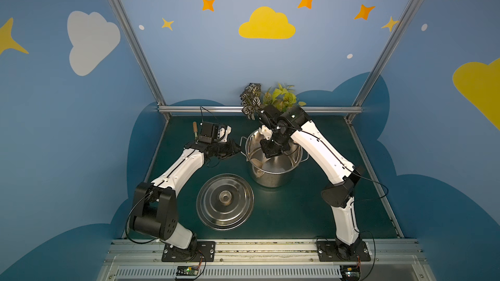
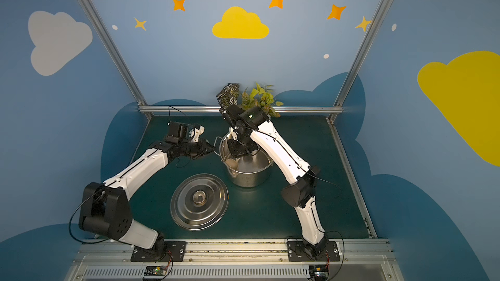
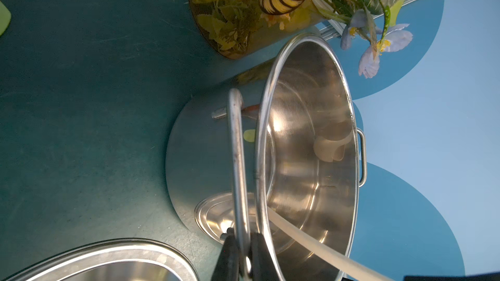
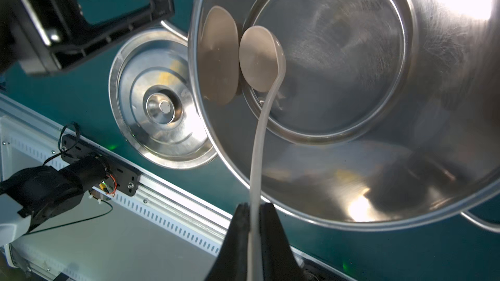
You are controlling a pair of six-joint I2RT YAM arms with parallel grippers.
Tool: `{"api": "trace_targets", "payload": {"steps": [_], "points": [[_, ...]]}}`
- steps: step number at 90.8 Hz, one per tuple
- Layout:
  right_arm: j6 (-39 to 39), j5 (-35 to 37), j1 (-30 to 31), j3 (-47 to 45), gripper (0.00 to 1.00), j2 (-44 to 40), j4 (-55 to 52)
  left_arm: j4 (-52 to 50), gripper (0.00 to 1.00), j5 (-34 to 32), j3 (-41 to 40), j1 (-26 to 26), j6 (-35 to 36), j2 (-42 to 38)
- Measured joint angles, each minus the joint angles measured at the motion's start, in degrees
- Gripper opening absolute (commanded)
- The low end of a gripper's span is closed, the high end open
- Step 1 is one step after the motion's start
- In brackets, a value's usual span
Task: Stir the soup with a spoon
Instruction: Stir the soup in the pan with a stick.
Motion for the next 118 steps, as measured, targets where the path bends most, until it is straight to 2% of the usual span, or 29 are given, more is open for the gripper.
{"api": "trace_targets", "payload": {"steps": [30, 41, 57, 81, 100, 118], "points": [[1.18, 6.36, 0.39, -13.81, 0.00, -13.60, -0.57, 0.00, 0.05, 0.00, -0.02, 0.00, 0.00, -0.02], [1.55, 8.50, -1.92, -17.14, 0.00, -15.26, -0.57, 0.02, 0.05, 0.02, -0.02, 0.00, -0.04, -0.02], [1.07, 10.27, -6.82, -17.31, 0.00, -15.08, -0.57, 0.02, 0.05, 0.00, -0.04, 0.00, -0.13, -0.02], [-0.22, 11.30, -11.80, -9.20, 0.00, -8.31, -0.57, 0.04, 0.05, 0.02, -0.04, 0.00, -0.15, -0.02], [-0.85, 10.67, -12.96, 0.11, 0.00, 0.09, -0.57, 0.04, 0.05, 0.00, -0.04, 0.00, -0.15, -0.02], [-1.66, 7.06, -12.83, 8.83, 0.00, 6.99, -0.55, 0.04, 0.05, 0.11, -0.04, 0.02, -0.15, -0.02]]}}
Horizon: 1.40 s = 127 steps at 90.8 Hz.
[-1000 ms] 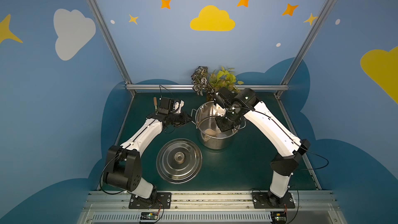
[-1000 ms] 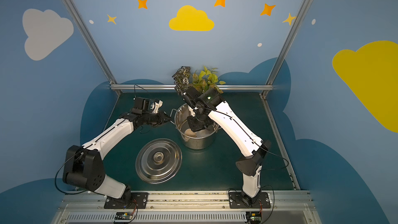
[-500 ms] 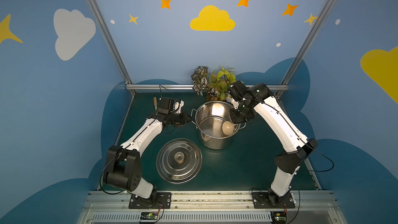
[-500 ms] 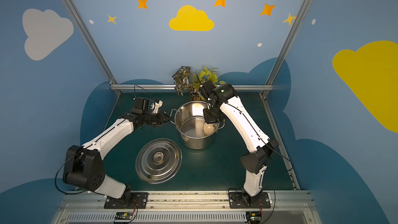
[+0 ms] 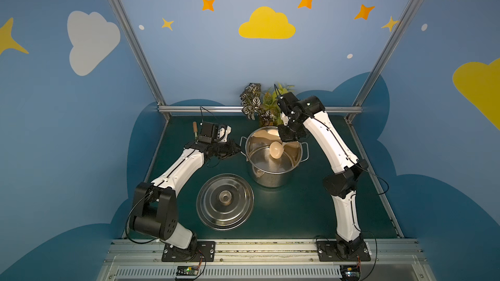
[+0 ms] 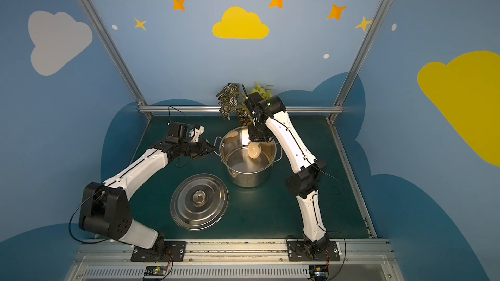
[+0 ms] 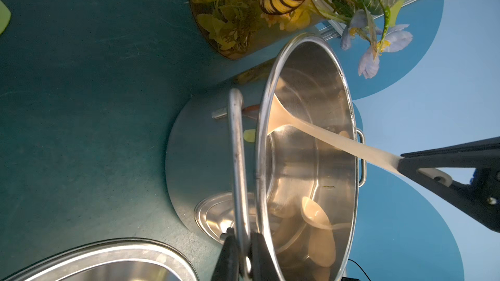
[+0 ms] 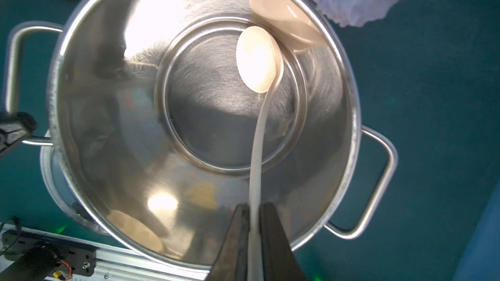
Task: Stir the soup with a spoon
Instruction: Stir the soup in the pan with a stick.
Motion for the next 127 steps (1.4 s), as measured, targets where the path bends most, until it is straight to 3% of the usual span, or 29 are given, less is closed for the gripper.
{"api": "trace_targets", "payload": {"steps": [28, 47, 81, 114, 127], "points": [[-0.92, -6.80, 4.55, 1.03, 0.00, 1.62, 3.21, -0.02, 0.05, 0.15, -0.02, 0.07, -0.02, 0.00], [-1.27, -7.17, 8.98, 0.33, 0.00, 1.16, 3.23, -0.07, 0.05, 0.26, -0.07, 0.11, -0.11, -0.04], [-0.48, -3.13, 14.47, -12.66, 0.00, -10.67, 1.75, 0.04, 0.05, 0.31, -0.50, 0.13, -0.24, -0.37], [2.80, 4.48, 10.10, -22.38, 0.00, -19.98, -0.02, 0.07, 0.08, 0.26, -0.50, 0.13, -0.24, -0.37], [3.45, 5.07, 7.78, -22.38, 0.00, -21.18, -0.02, 0.07, 0.16, 0.24, -0.50, 0.11, -0.13, -0.37]]}}
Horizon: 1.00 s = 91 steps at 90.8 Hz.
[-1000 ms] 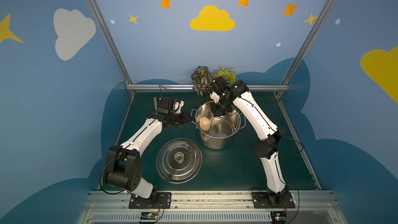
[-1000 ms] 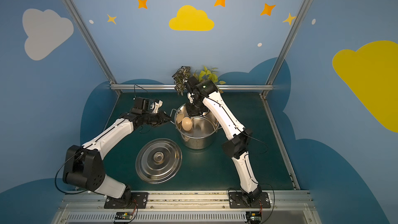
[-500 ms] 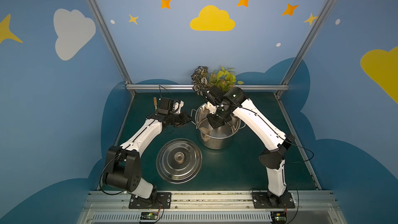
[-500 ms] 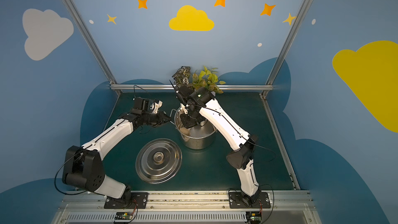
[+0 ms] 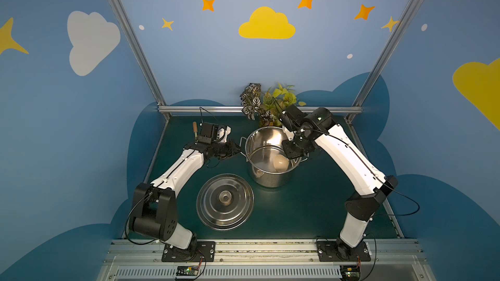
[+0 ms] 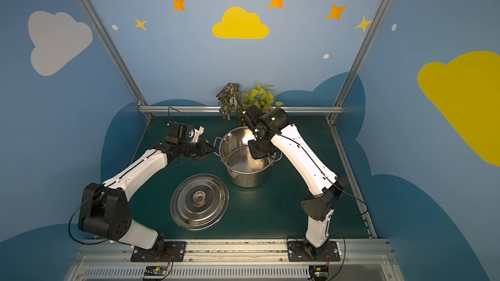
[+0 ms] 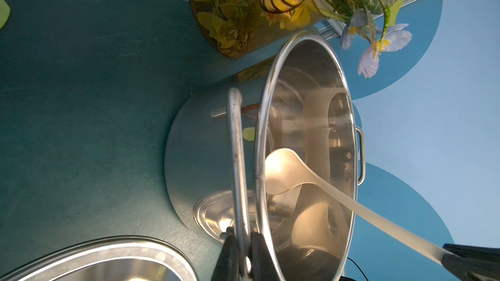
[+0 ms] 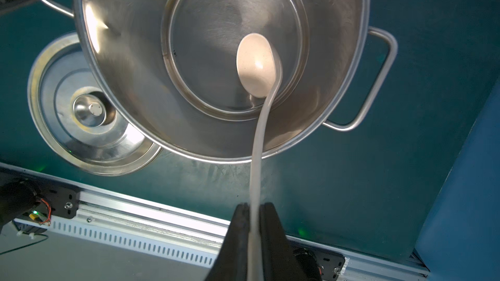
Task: Stir the soup with a spoon
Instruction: Stir the soup in the pan with a stick, then place the spoon at the center of the board.
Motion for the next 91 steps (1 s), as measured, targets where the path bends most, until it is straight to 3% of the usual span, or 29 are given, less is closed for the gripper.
{"api": "trace_targets", "payload": {"steps": [26, 50, 74, 91], "points": [[2.58, -2.34, -3.17, -2.01, 0.00, -10.08, 2.23, -1.03, 0.39, 0.07, -0.76, -0.15, 1.73, -0.17], [4.68, -4.55, -5.95, -16.72, 0.00, -26.91, 13.25, -1.38, 0.58, -0.28, -0.79, -0.15, 2.12, -1.01], [9.92, -6.27, -16.33, -26.49, 0.00, -40.85, 20.98, -1.33, 0.79, -1.14, -1.18, -0.13, 2.89, -3.10], [15.89, -9.90, -28.33, -38.36, 0.00, -50.23, 26.49, -1.25, 0.95, -2.01, -2.29, -0.11, 3.32, -4.72]]}}
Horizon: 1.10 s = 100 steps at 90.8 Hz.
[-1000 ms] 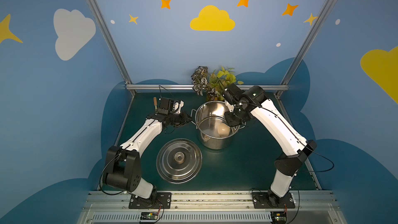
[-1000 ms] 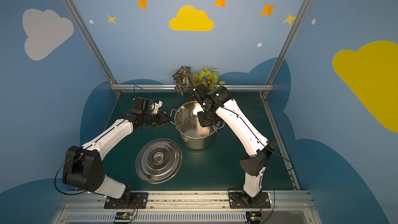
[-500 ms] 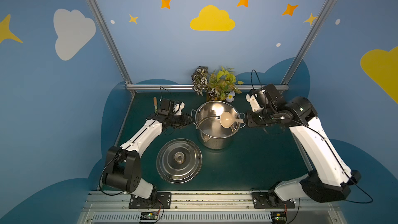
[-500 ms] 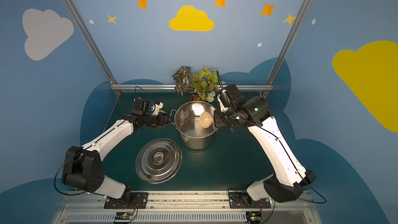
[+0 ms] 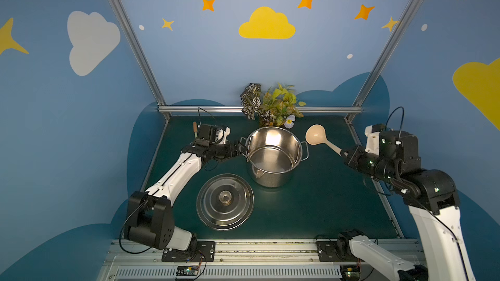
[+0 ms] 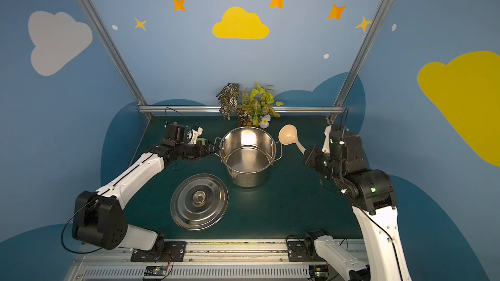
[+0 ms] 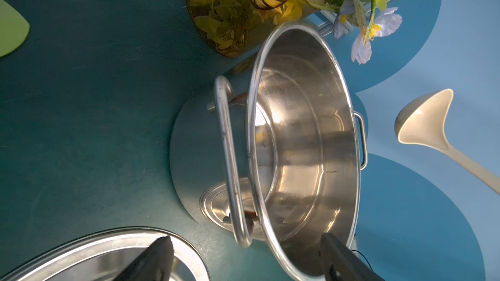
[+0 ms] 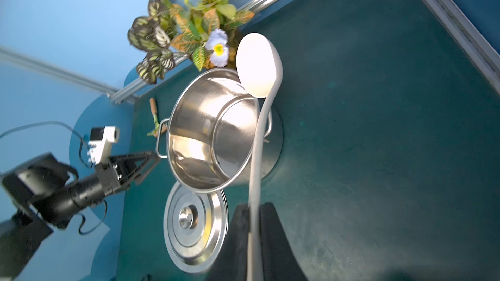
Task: Stir the soup with a spoon
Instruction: Place the spoon at the center of the board.
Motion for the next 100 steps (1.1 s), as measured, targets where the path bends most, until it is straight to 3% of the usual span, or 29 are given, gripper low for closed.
{"api": "trace_targets", "payload": {"steps": [7, 30, 52, 71, 90, 100], "points": [[2.62, -3.13, -5.70, -6.47, 0.00, -3.50, 2.93, 0.00, 1.00, -0.48, -0.74, -0.02, 0.13, -1.22], [13.07, -19.08, -20.81, -30.38, 0.00, -10.62, 17.44, 0.26, 1.00, -1.20, -2.91, 0.00, 0.87, -5.20], [18.47, -26.12, -24.57, -47.58, 0.00, -13.81, 28.22, -0.74, 1.00, -2.14, -5.70, 0.00, 1.46, -8.90], [18.78, -28.09, -24.74, -54.58, 0.00, -15.32, 32.76, -1.92, 1.00, -2.69, -7.58, 0.35, 2.36, -11.50], [16.20, -26.14, -24.90, -56.26, 0.35, -17.07, 30.05, -2.36, 1.00, -3.08, -9.01, 1.33, 2.67, -13.53], [13.64, -23.47, -24.90, -57.02, 0.59, -18.12, 25.53, -2.34, 1.00, -3.72, -9.20, 1.86, 2.71, -14.08]]}}
